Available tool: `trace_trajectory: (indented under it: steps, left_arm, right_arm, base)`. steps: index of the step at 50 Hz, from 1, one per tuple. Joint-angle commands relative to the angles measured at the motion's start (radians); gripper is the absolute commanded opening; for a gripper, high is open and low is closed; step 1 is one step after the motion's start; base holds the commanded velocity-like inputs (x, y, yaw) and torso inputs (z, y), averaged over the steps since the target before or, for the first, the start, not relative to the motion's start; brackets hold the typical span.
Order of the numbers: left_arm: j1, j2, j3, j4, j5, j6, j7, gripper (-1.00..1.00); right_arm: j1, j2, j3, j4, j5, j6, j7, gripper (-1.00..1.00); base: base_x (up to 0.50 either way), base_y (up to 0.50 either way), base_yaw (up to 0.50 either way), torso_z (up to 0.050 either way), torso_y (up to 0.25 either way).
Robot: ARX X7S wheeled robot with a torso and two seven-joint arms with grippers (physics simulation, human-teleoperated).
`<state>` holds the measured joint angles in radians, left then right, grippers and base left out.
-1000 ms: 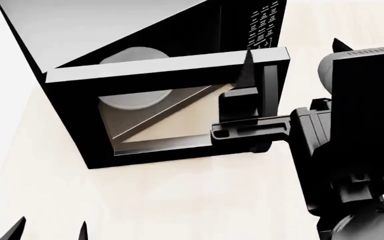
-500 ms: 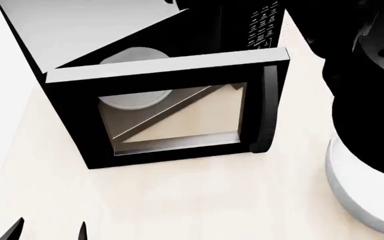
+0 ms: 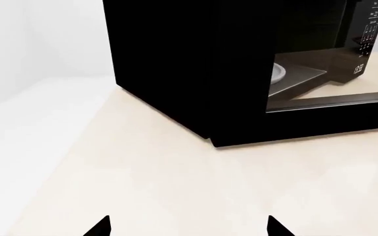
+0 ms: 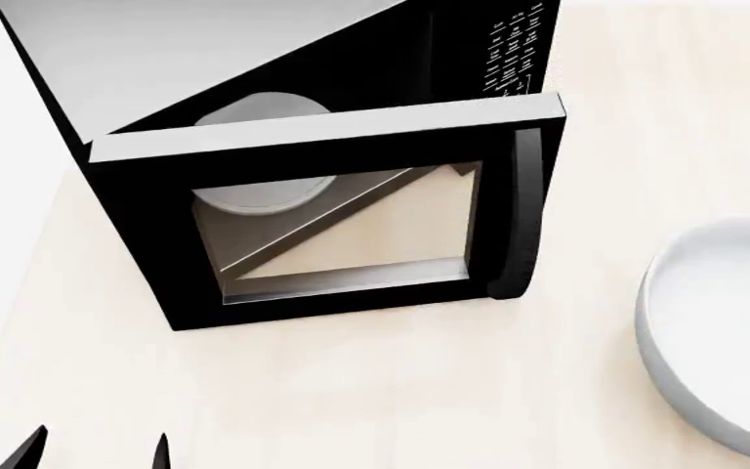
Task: Open the microwave.
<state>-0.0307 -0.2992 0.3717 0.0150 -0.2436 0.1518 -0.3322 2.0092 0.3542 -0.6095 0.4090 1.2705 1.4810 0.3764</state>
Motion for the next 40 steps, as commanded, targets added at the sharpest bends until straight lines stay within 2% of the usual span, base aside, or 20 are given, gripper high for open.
trace_trajectory:
  steps: [1, 27, 32, 40]
  left_arm:
    - [0.003, -0.004, 0.003, -0.009, 0.0, -0.007, -0.002, 1.0]
    - [-0.001, -0.007, 0.005, -0.013, -0.012, -0.004, -0.007, 1.0]
    - [0.001, -0.01, 0.006, -0.007, -0.014, -0.006, -0.009, 1.0]
    - [0.001, -0.012, 0.008, -0.003, -0.016, -0.01, -0.012, 1.0]
  right_arm:
    - [0.102, -0.021, -0.157, 0.2, -0.09, -0.034, -0.164, 1.0]
    - [-0.019, -0.036, -0.186, 0.254, -0.116, -0.127, -0.157, 1.0]
    - [-0.062, -0.039, -0.155, 0.242, -0.098, -0.141, -0.102, 1.0]
    - [-0.069, -0.057, -0.21, 0.335, -0.156, -0.208, -0.191, 1.0]
  base:
    - [0.0, 0.0, 0.0, 0.0, 0.0]
    - [0.0, 0.0, 0.0, 0.0, -0.001]
    - [0.0, 0.0, 0.0, 0.0, 0.0]
    - [0.0, 0.0, 0.0, 0.0, 0.0]
